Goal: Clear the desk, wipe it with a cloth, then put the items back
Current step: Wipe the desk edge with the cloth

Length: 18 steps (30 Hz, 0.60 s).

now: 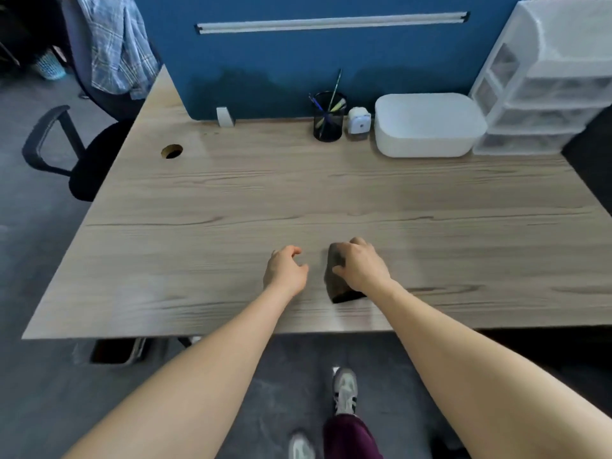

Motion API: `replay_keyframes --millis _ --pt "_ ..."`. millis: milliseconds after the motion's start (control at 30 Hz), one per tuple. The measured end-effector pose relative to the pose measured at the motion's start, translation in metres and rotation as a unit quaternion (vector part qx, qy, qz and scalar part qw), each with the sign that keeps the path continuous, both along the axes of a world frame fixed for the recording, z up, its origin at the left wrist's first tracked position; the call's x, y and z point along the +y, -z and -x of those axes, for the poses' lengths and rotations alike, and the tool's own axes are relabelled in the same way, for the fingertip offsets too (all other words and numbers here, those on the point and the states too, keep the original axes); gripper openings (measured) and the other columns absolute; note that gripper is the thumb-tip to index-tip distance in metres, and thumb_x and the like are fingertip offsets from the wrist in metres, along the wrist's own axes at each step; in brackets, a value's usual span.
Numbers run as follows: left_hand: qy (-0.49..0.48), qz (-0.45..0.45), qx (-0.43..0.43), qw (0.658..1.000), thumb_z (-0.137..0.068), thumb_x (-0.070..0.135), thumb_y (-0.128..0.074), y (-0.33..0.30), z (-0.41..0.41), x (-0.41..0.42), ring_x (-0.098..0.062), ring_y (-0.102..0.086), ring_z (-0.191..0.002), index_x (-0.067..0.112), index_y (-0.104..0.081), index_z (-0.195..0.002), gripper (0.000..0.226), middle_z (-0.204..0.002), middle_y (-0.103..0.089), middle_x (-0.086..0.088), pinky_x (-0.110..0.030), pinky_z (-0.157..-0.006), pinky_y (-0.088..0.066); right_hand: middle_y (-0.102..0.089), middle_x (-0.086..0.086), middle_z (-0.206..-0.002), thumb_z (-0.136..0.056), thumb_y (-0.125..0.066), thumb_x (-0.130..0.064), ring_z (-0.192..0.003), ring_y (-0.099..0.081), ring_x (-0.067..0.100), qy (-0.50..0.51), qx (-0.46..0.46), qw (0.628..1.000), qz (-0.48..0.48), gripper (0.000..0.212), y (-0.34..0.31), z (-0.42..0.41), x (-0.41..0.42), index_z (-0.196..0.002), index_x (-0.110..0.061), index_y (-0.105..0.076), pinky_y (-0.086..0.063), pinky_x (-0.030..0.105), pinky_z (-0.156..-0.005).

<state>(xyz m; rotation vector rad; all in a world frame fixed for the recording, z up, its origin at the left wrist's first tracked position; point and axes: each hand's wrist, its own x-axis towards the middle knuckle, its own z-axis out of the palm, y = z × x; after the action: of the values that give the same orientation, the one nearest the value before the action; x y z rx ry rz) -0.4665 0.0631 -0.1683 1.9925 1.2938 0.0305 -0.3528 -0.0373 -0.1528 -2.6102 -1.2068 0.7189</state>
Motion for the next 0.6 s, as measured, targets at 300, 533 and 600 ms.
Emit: replay_keyframes --millis 300,533,600 --pt "-0.024 -0.003 0.021 0.999 -0.091 0.019 -0.057 0.020 0.042 -0.045 -0.022 -0.051 -0.115 0.017 -0.053 -0.128 0.038 -0.133 -0.047 -0.005 -0.024 -0.092 -0.038 -0.052 0.006 -0.113 -0.090 -0.043 0.000 -0.103 -0.052 0.028 -0.030 -0.083 0.996 -0.008 0.042 0.020 0.015 -0.044 -0.128 -0.017 -0.052 -0.038 0.033 -0.064" --pt "-0.042 -0.001 0.022 0.999 -0.090 0.016 -0.057 0.032 0.056 -0.074 -0.021 -0.049 -0.116 0.014 -0.054 -0.127 0.037 -0.131 -0.047 -0.004 -0.021 -0.090 -0.036 -0.056 0.004 -0.110 -0.088 -0.048 -0.001 -0.099 -0.056 0.029 -0.056 -0.094 0.994 -0.016 0.036 0.021 0.024 -0.061 -0.117 -0.019 -0.062 -0.036 0.031 -0.063" --pt "-0.051 -0.002 0.019 0.999 -0.091 0.017 -0.056 0.032 0.062 -0.079 -0.022 -0.049 -0.117 0.014 -0.053 -0.128 0.037 -0.132 -0.046 -0.005 -0.022 -0.090 -0.037 -0.057 0.004 -0.113 -0.088 -0.049 -0.002 -0.101 -0.056 0.029 -0.068 -0.093 0.993 -0.009 0.036 0.019 0.030 -0.062 -0.116 -0.018 -0.064 -0.036 0.031 -0.064"
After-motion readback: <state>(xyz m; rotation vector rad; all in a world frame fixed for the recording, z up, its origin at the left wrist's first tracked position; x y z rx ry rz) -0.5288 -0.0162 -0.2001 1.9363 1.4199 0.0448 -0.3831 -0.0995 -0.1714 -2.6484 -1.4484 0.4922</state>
